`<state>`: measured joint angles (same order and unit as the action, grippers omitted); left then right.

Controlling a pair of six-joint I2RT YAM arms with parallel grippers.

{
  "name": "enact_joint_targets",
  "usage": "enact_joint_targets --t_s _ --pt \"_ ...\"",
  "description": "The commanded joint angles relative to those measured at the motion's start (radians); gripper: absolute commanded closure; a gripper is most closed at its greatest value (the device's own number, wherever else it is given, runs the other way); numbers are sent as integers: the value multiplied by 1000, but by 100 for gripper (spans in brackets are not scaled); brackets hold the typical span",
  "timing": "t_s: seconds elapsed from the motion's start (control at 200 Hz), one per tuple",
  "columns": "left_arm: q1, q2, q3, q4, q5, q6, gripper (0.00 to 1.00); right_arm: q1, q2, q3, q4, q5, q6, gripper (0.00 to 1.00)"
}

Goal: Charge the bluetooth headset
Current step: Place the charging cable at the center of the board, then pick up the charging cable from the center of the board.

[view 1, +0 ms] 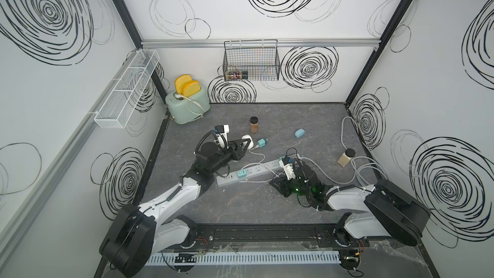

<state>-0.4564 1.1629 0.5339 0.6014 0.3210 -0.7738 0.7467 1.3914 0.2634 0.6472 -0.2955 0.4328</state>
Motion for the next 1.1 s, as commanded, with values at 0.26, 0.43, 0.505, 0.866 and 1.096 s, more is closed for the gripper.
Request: enact_joint_targets --t_s 0.26,0.43,0.505,0.866,1.096 --pt "-1 6 -5 84 22 6 68 -6 82 -7 104 -27 -40 69" --pt "-1 9 -5 87 24 4 68 -12 115 -11 151 -37 -62 69" --pt "1 9 -5 85 24 2 68 -15 131 -16 178 -36 -61 69" --pt "1 21 3 86 27 -5 68 -16 188 -23 269 2 -17 69" --pt "1 30 5 90 30 -8 69 -17 217 -18 300 -6 7 77"
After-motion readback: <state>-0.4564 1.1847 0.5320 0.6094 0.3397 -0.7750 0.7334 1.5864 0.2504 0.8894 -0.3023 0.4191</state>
